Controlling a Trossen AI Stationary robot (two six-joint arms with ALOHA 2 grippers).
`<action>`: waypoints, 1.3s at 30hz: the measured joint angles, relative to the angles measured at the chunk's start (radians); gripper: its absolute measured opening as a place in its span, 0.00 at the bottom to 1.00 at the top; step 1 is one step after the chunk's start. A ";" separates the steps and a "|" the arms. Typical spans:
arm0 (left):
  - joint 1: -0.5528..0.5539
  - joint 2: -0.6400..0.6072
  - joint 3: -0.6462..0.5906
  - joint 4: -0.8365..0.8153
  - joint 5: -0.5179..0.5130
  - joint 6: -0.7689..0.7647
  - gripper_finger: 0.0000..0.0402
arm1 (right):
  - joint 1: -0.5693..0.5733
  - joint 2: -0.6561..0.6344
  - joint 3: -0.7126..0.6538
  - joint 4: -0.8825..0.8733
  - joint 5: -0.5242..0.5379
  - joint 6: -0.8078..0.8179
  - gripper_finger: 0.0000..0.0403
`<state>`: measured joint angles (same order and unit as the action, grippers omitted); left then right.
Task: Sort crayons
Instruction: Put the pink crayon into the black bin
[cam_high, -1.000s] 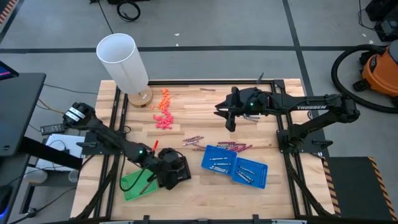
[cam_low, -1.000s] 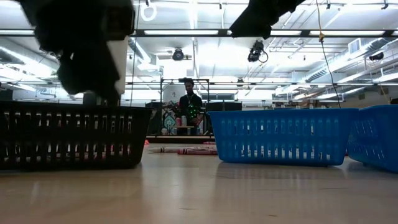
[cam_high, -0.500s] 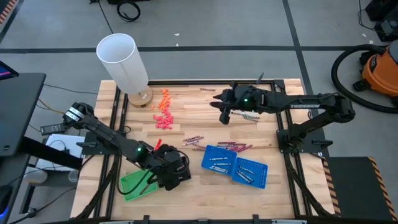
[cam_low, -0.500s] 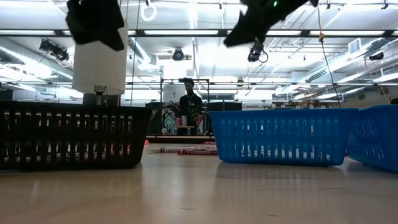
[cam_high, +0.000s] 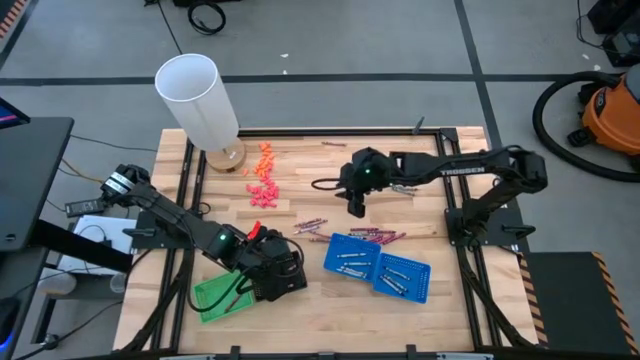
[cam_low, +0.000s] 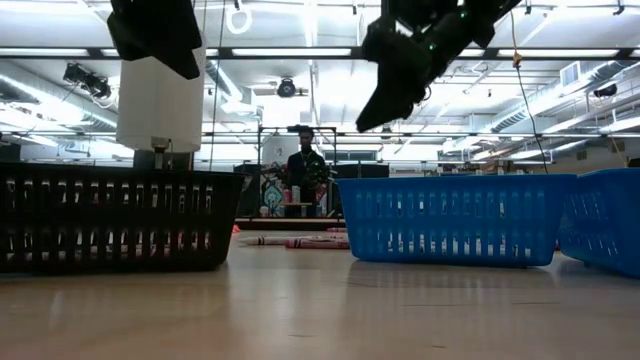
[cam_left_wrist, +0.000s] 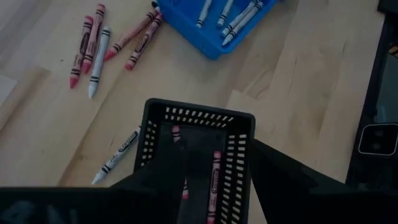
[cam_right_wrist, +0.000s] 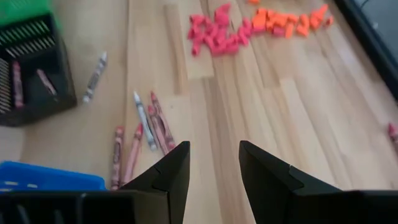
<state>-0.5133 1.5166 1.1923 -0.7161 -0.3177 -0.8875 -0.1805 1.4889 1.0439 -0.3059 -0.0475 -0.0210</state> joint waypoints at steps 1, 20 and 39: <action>0.000 0.000 0.000 0.001 0.000 0.000 0.45 | -0.002 0.008 0.000 -0.005 -0.001 0.004 0.36; 0.129 -0.014 -0.002 -0.122 -0.003 -0.059 0.45 | -0.088 0.097 0.066 0.014 -0.055 0.050 0.36; 0.387 -0.242 -0.310 0.012 0.074 0.096 0.35 | -0.140 0.093 0.084 -0.035 -0.072 0.060 0.36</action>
<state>-0.1261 1.2748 0.8825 -0.7044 -0.2433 -0.7912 -0.3210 1.5824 1.1278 -0.3406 -0.1198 0.0388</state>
